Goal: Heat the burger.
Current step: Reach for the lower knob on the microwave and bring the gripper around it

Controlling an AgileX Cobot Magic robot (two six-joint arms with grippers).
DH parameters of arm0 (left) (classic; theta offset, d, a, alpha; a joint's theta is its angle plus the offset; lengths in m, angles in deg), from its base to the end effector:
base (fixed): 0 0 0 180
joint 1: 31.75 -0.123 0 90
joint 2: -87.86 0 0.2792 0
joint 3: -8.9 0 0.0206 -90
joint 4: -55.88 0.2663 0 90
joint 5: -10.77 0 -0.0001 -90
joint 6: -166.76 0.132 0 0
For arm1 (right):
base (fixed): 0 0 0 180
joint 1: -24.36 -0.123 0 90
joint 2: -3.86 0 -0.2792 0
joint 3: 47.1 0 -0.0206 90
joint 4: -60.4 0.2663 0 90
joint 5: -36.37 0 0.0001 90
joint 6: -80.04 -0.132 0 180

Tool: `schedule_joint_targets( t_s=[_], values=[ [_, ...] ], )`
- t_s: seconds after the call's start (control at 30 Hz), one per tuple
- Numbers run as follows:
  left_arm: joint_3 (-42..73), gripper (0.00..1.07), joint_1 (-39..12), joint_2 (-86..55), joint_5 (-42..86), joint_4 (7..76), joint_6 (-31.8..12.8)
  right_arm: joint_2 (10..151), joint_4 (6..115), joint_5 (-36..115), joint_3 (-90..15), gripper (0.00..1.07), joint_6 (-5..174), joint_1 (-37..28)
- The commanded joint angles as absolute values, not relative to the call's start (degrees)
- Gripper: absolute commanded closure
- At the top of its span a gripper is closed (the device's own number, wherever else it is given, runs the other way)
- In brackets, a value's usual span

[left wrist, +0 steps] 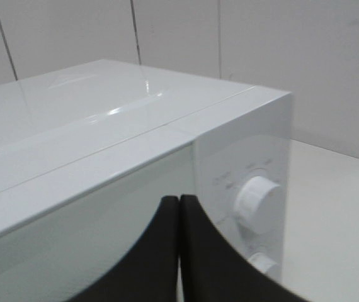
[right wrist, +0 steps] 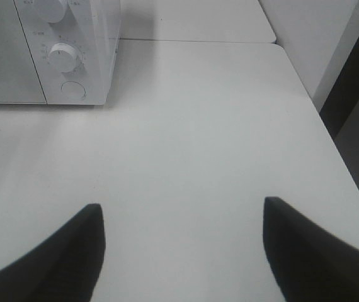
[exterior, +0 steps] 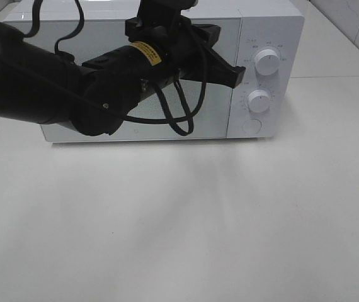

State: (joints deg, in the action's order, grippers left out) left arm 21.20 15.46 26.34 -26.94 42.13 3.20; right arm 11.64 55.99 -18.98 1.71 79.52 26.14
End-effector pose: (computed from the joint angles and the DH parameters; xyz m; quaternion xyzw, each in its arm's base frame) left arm 0.3391 -0.3381 0.2012 0.2788 0.6751 -0.1928 0.6553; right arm 0.0563 -0.0101 0.2755 0.0162 0.8280 -0.0446 0.5588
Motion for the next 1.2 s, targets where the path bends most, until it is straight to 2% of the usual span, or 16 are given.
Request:
schedule_joint_targets(
  t_s=[0.03,0.23,0.3,0.33,0.4,0.5,0.57,0.6,0.63,0.67,0.7,0.73,0.77,0.83,1.03,1.2],
  values=[
    [20.86,1.07,17.18,22.38,-16.51,41.73,4.23,9.98,55.59,-18.69,1.88,0.37,79.18,26.25],
    [20.86,1.07,17.93,18.83,-0.18,42.19,4.00,9.98,55.59,-18.69,1.88,0.37,79.18,26.25],
    [20.86,1.07,18.04,15.62,15.23,42.76,4.00,9.98,55.59,-18.69,1.88,0.37,79.18,26.25],
    [20.86,1.07,18.04,15.62,15.23,42.76,4.00,9.98,55.59,-18.69,1.88,0.37,79.18,26.25],
    [20.86,1.07,18.04,13.27,24.80,42.76,2.86,9.98,55.59,-18.69,1.88,0.37,79.18,26.25],
    [20.86,1.07,18.04,12.64,27.09,42.76,2.05,9.98,55.59,-18.69,1.88,0.37,79.18,26.25],
    [20.86,0.97,18.04,10.87,34.31,42.82,-0.98,9.98,55.59,-18.69,1.88,0.37,79.18,26.25],
    [20.86,0.97,18.04,10.87,34.31,42.82,-0.98,9.98,55.59,-18.69,1.88,0.37,79.18,26.25],
    [20.75,0.75,18.04,10.29,38.32,42.82,-2.42,9.98,55.59,-18.69,1.88,0.37,79.18,26.25],
    [20.75,0.59,17.98,10.24,40.22,42.82,-3.39,9.98,55.59,-18.69,1.88,0.37,79.18,26.25],
    [20.75,0.59,17.98,10.24,40.22,42.82,-3.39,9.98,55.59,-18.69,1.88,0.37,79.18,26.25],
    [20.75,0.26,17.87,9.89,43.08,43.16,-5.68,9.98,55.59,-18.69,1.88,0.37,79.18,26.25],
    [20.75,0.10,17.87,9.83,44.45,43.74,-5.68,9.98,55.59,-18.69,1.88,0.37,79.18,26.25],
    [20.75,0.05,17.87,9.43,45.89,44.48,-6.25,9.98,55.59,-18.69,1.88,0.37,79.18,26.25],
    [20.80,0.05,17.81,6.80,47.78,44.48,-8.09,9.98,55.59,-18.69,1.88,0.37,79.18,26.25],
    [20.86,0.05,13.91,4.96,54.60,42.99,-8.26,9.98,55.59,-18.69,1.88,0.37,79.18,26.25]
  ],
)
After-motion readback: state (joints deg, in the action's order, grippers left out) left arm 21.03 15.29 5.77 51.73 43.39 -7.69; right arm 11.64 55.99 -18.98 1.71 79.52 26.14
